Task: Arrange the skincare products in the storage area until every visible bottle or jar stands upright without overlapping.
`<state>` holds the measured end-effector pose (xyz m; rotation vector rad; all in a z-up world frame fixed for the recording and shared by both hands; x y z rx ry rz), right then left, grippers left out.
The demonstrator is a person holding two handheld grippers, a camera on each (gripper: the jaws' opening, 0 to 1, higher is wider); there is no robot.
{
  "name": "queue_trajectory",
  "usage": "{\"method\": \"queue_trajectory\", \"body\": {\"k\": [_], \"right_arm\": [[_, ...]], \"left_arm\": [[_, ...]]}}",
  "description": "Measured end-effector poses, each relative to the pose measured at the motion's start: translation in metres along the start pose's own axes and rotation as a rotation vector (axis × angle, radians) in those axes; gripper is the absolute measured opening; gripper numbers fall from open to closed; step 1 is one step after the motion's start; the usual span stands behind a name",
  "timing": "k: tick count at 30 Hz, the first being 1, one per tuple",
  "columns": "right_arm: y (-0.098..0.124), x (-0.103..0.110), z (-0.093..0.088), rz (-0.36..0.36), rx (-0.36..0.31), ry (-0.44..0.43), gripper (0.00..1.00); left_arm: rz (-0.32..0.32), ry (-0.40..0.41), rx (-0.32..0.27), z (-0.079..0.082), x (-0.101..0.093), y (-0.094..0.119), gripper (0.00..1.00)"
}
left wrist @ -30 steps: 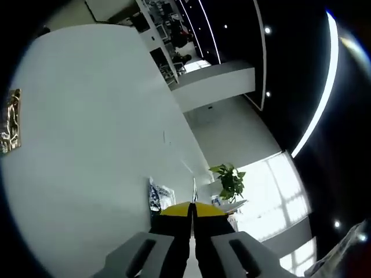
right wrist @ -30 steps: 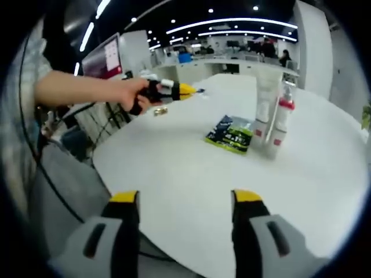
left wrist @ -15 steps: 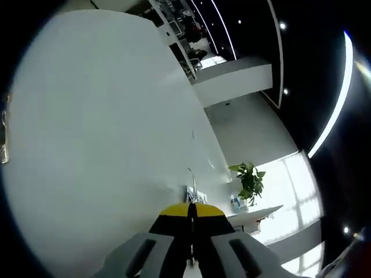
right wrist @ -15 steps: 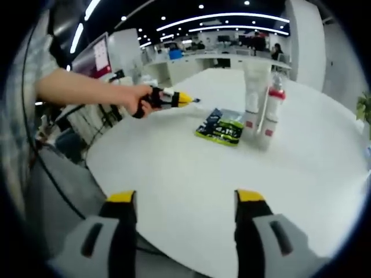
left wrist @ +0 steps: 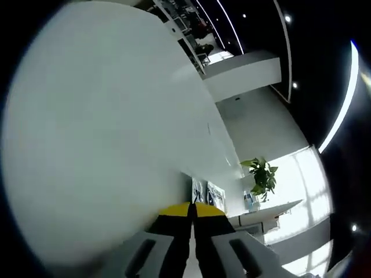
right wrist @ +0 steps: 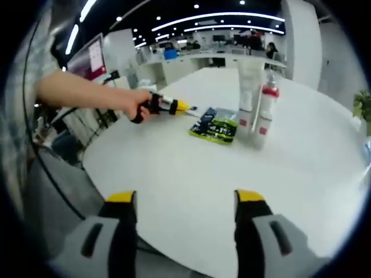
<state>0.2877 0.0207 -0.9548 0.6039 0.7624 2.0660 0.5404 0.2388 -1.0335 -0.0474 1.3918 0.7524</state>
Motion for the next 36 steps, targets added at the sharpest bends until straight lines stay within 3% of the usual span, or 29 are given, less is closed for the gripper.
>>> {"method": "queue_trajectory", "body": {"k": [5, 15, 20, 24, 28, 30, 33, 35, 36], "right_arm": [[0.0, 0.001, 0.0, 0.003, 0.002, 0.001, 0.66], [0.002, -0.001, 0.003, -0.02, -0.014, 0.011, 0.65], [0.003, 0.005, 0.004, -0.009, -0.018, 0.051, 0.64], [0.004, 0.002, 0.005, -0.001, -0.03, 0.024, 0.64], [0.006, -0.002, 0.005, -0.007, -0.044, -0.005, 0.64], [0.006, 0.0, 0.006, -0.004, -0.05, 0.002, 0.64], [0.005, 0.004, 0.006, 0.003, -0.043, 0.025, 0.64], [0.003, 0.008, 0.005, 0.008, -0.033, 0.059, 0.64], [0.003, 0.009, 0.006, 0.01, -0.034, 0.064, 0.64]], "left_arm": [[0.037, 0.016, -0.019, 0.002, 0.005, 0.003, 0.01], [0.087, 0.043, 0.027, 0.005, 0.003, 0.004, 0.03], [0.079, 0.061, 0.049, 0.003, -0.001, 0.007, 0.1], [0.106, 0.068, 0.047, 0.003, -0.002, 0.013, 0.14], [0.107, 0.071, 0.043, 0.004, -0.01, 0.017, 0.28], [0.138, 0.009, 0.029, 0.007, -0.012, 0.022, 0.35], [0.12, -0.134, 0.07, 0.006, -0.02, 0.03, 0.24], [0.245, -0.373, 0.056, 0.013, -0.021, 0.051, 0.3], [0.259, -0.402, 0.055, 0.016, -0.02, 0.054, 0.36]]}}
Point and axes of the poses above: the point that each gripper's makers call its tool centre point, and the gripper's own axes: y roughly backward along the fingers, x roughly to its left, z roughly out of its top, the point moved 5 cm from there along y, roughly backward along the fingers, and after that the axes turned 4 degrees about x, right-handed, at the moved point
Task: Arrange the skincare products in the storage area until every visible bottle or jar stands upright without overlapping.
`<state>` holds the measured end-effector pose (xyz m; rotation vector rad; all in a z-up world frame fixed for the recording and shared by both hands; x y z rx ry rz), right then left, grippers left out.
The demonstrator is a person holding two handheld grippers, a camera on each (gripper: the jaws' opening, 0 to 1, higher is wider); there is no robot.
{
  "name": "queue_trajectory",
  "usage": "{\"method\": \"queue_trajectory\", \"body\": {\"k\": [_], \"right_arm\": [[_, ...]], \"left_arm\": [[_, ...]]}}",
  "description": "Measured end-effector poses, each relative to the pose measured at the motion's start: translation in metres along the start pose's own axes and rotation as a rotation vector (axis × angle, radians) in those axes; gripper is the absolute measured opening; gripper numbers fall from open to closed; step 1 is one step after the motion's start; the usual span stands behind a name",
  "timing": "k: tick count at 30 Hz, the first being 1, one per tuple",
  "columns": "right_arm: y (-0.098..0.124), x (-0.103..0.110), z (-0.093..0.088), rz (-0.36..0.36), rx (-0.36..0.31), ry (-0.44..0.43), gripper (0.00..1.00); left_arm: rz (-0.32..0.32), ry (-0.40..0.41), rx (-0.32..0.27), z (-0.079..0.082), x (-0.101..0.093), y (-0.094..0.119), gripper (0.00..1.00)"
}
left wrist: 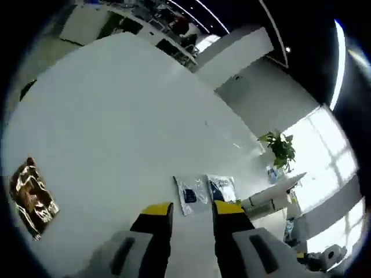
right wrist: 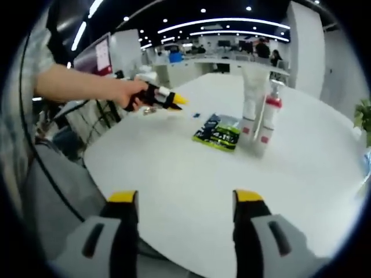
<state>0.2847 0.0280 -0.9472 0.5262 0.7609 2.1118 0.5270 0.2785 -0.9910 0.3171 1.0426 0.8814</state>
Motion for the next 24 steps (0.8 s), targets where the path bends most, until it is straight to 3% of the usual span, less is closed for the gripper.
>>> {"method": "queue_trajectory", "body": {"k": [2, 4, 5, 7, 11, 15, 17, 20, 22, 24], "right_arm": [[0.0, 0.0, 0.0, 0.001, -0.002, 0.007, 0.64], [0.0, -0.001, 0.0, 0.001, -0.004, 0.001, 0.64], [0.001, -0.003, 0.0, -0.001, -0.006, -0.01, 0.64], [0.001, -0.006, -0.001, -0.004, -0.007, -0.024, 0.63], [0.001, -0.005, -0.001, -0.004, -0.002, -0.026, 0.63], [0.0, -0.005, -0.002, -0.001, 0.002, -0.021, 0.63], [0.0, -0.005, -0.001, 0.003, -0.003, -0.038, 0.63], [0.0, -0.006, -0.002, 0.0, -0.001, -0.046, 0.63], [0.0, -0.006, -0.002, 0.001, 0.001, -0.045, 0.63], [0.0, -0.006, -0.002, 0.002, -0.001, -0.042, 0.63]], "left_arm": [[0.077, -0.103, 0.011, 0.006, 0.011, 0.013, 0.48], [0.121, -0.2, 0.083, 0.007, 0.023, 0.023, 0.52], [0.172, -0.265, 0.145, 0.008, 0.033, 0.03, 0.54], [0.279, -0.406, 0.209, 0.014, 0.054, 0.039, 0.62], [0.392, -0.54, 0.257, 0.025, 0.08, 0.054, 0.76], [0.435, -0.533, 0.319, 0.022, 0.103, 0.065, 0.76], [0.456, -0.511, 0.375, 0.017, 0.11, 0.07, 0.7], [0.442, -0.564, 0.416, 0.013, 0.114, 0.07, 0.67], [0.462, -0.557, 0.466, 0.008, 0.119, 0.073, 0.68], [0.468, -0.559, 0.473, 0.007, 0.121, 0.073, 0.68]]}}
Point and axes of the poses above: the point that each gripper's makers call its tool centre point, and the gripper's own axes: y roughly backward along the fingers, x roughly to its left, z roughly out of its top, the point moved 5 cm from there along y, roughly backward along the fingers, and after that the axes turned 4 degrees about x, right-handed, at the moved point
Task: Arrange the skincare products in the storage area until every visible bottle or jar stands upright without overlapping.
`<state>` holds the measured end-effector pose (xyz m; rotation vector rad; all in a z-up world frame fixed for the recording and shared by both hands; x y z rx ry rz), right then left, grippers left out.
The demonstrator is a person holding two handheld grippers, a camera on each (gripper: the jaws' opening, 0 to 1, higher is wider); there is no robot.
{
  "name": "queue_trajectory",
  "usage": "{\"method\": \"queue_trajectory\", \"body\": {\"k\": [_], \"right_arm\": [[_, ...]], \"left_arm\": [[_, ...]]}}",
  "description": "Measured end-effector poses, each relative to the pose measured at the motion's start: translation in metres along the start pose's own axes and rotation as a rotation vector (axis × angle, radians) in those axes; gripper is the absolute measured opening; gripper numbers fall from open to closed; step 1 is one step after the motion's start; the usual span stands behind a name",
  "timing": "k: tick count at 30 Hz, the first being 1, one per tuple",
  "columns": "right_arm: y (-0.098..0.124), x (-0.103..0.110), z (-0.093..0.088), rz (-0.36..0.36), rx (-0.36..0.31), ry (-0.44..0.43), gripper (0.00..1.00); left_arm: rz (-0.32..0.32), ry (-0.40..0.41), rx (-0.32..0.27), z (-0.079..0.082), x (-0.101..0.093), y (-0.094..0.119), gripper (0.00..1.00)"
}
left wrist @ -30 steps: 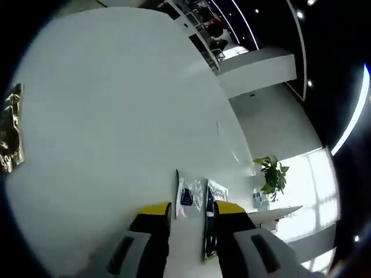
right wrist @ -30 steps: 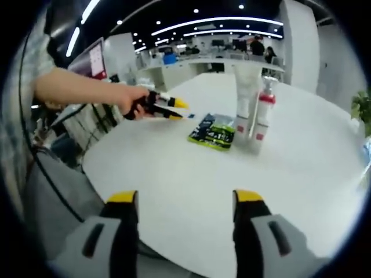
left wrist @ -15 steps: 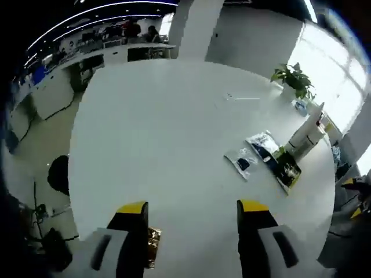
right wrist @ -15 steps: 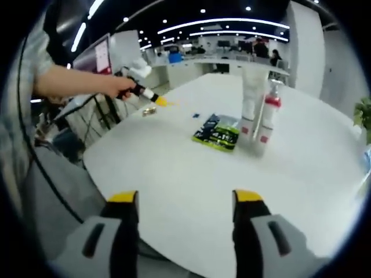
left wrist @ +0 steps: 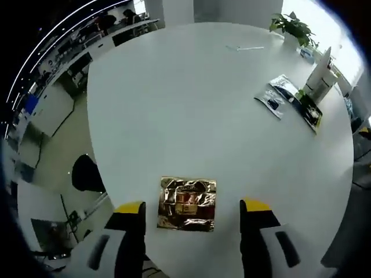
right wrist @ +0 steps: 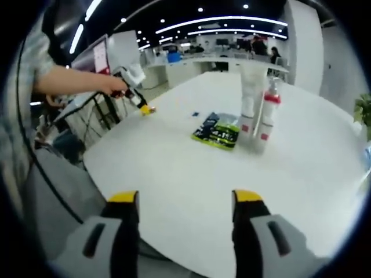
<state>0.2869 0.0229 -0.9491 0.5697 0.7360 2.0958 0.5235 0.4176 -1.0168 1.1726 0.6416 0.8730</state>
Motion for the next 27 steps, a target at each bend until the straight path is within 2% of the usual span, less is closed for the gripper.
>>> {"method": "queue_trajectory", "body": {"k": [4, 7, 8, 12, 15, 22, 27], "right_arm": [[-0.001, 0.001, -0.001, 0.007, 0.006, -0.01, 0.63], [-0.001, 0.002, -0.001, 0.014, 0.009, -0.008, 0.63], [-0.002, 0.003, -0.001, 0.016, 0.012, -0.006, 0.63], [-0.002, 0.002, -0.002, 0.016, 0.014, -0.007, 0.63], [-0.003, 0.001, -0.005, 0.004, 0.04, 0.005, 0.61], [-0.002, -0.001, -0.004, -0.006, 0.033, 0.005, 0.61], [-0.001, -0.002, -0.003, -0.01, 0.029, 0.004, 0.61]], "left_arm": [[-0.008, 0.004, 0.015, -0.002, 0.002, -0.001, 0.65], [-0.015, 0.004, 0.034, -0.004, 0.003, -0.004, 0.58], [-0.045, 0.024, 0.021, -0.003, -0.001, -0.001, 0.57], [-0.03, 0.038, 0.018, -0.004, 0.002, 0.0, 0.53], [-0.035, 0.037, 0.012, -0.004, 0.003, 0.0, 0.42], [-0.029, 0.058, 0.011, -0.005, -0.001, -0.002, 0.41], [-0.048, 0.062, -0.013, -0.001, -0.01, 0.006, 0.36]]}}
Point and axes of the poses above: the point that each gripper's makers call its tool centre point, and the gripper's own axes: y roughly backward along the fingers, x roughly to its left, z roughly out of its top, the point moved 5 cm from there along y, roughly backward along the fingers, and after that the axes turned 4 degrees about x, right-handed, at the moved point
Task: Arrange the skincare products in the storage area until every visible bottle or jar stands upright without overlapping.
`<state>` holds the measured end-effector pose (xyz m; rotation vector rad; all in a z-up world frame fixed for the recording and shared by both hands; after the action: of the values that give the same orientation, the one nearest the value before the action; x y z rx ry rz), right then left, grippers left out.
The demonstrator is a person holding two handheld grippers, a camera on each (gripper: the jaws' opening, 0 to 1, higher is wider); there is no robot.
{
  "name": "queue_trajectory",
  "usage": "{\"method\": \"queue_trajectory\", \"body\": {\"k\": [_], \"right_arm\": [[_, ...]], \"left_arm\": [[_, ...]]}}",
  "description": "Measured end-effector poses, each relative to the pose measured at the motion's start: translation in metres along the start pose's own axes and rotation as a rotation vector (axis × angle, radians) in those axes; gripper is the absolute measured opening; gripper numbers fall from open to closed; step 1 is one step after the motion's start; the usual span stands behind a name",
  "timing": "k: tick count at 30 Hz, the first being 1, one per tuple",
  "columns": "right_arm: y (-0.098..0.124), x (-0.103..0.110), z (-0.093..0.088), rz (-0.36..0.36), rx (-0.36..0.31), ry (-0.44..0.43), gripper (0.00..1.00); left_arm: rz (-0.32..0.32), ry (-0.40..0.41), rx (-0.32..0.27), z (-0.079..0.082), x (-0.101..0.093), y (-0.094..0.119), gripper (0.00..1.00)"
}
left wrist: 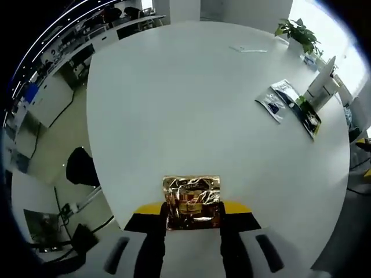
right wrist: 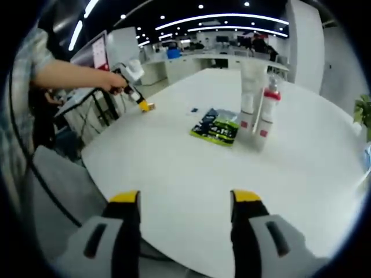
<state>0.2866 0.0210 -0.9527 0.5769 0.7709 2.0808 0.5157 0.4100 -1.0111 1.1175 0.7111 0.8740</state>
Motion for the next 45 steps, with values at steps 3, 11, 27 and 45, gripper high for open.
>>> {"method": "queue_trajectory", "body": {"k": [3, 11, 27, 45], "right_arm": [[0.0, 0.0, 0.0, -0.001, 0.004, 0.004, 0.61], [0.0, 0.004, 0.0, 0.008, 0.001, 0.031, 0.6], [0.006, 0.01, 0.004, 0.099, -0.063, -0.056, 0.61], [0.022, 0.02, 0.017, 0.367, -0.179, -0.333, 0.52]], "left_arm": [[-0.004, -0.001, -0.026, 0.002, -0.007, 0.007, 0.36], [-0.028, 0.012, -0.088, -0.005, -0.043, 0.031, 0.36], [-0.148, 0.092, -0.228, -0.047, -0.182, 0.088, 0.36], [-0.2, 0.055, -0.266, -0.087, -0.312, 0.108, 0.36]]}}
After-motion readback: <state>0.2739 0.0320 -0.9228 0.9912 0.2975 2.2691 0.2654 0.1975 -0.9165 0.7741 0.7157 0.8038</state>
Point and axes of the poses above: the point that each gripper's makers call its tool centre point, and the gripper's own axes: y roughly backward along the fingers, x roughly to its left, z roughly out of its top, the point moved 5 cm from there along y, roughly backward along the fingers, and after that the axes turned 4 degrees about x, right-handed, at the moved point
